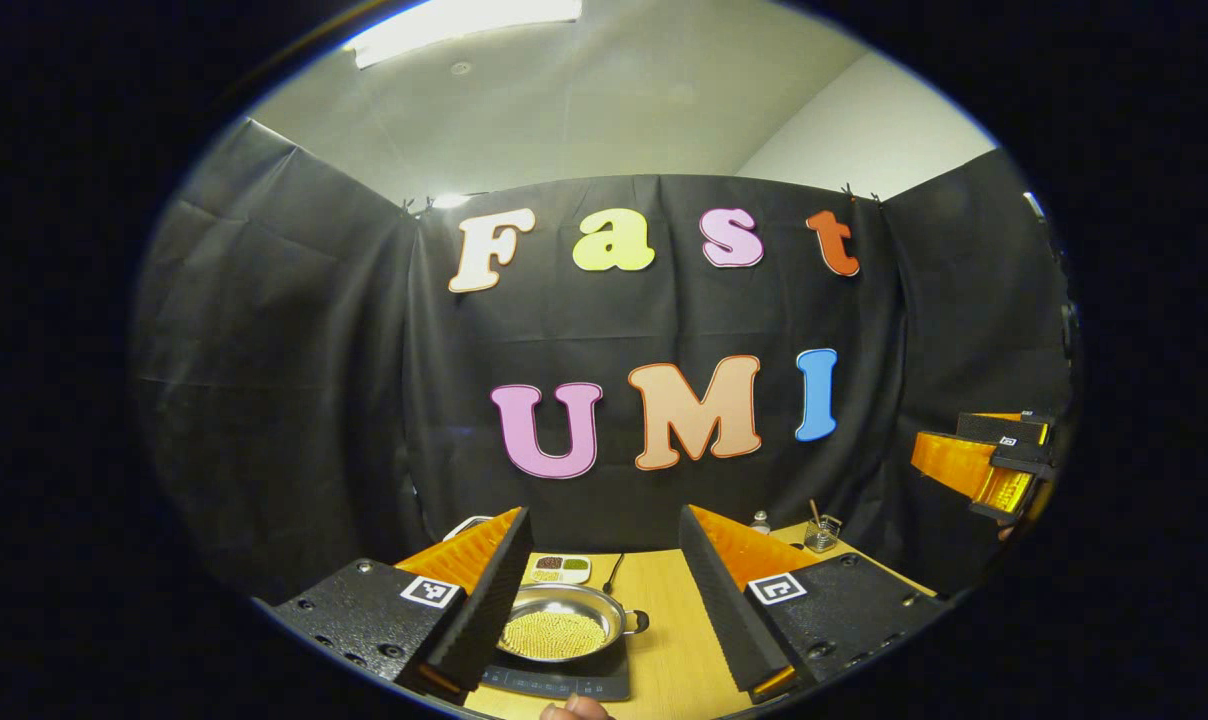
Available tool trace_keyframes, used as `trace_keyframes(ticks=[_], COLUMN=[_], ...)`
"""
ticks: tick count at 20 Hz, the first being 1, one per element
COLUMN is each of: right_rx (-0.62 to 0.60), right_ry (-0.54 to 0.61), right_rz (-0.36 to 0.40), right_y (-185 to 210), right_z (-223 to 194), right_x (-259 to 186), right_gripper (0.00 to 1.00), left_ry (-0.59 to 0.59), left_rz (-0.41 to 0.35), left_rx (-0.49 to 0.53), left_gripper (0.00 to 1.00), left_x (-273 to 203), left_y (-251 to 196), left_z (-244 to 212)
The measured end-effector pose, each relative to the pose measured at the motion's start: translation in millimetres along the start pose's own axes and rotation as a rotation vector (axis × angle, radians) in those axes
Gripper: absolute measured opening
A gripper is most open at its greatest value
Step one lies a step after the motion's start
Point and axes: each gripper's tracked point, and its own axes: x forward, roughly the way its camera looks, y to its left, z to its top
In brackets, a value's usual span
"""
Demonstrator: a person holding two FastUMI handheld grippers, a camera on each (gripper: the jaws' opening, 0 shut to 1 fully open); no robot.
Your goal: First push the handle of the pot to place it horizontally, then grasp the pot with both hands and set it on the induction cooktop.
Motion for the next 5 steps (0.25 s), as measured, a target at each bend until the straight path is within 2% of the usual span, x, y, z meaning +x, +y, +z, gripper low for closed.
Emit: trace_keyframes(ticks=[5], right_rx=[0.011], right_ry=[0.020], right_rz=[0.008], right_y=[-2.4], right_z=[-7.3], right_x=[1.4], right_gripper=[0.96], left_ry=[-0.012], left_rz=[-0.001], left_rx=[0.005], left_gripper=[0.89], left_x=[4.5], left_y=[-4.3], left_z=[2.2])
